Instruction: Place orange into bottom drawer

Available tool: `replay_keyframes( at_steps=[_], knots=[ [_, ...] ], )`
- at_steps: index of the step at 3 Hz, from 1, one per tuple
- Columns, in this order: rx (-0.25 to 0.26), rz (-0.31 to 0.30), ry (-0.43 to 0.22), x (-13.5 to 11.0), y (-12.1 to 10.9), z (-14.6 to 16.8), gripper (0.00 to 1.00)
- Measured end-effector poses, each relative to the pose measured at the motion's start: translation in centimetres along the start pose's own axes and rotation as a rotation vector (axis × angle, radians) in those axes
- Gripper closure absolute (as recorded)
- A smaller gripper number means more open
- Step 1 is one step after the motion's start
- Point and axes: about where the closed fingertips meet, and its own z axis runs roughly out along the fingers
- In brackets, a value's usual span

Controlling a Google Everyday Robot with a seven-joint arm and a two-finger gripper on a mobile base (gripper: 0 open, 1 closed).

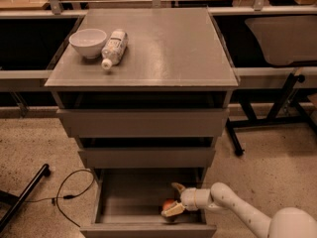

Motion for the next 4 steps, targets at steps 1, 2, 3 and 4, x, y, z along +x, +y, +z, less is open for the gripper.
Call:
replay_keyframes(
  at_steps=[1,2,3,4],
  knots=[
    [0.012,-0.011,0.003,-0.3,0.3,-0.2,0.00],
    [0.030,-0.035,0.014,-1.5,1.1,-1.1,0.00],
    [0.047,-0.069,0.040,-3.2,2.4,-2.6,0.00],
    [0.064,-0.104,0.079,-5.1,4.2,-4.4,0.00]
  ],
)
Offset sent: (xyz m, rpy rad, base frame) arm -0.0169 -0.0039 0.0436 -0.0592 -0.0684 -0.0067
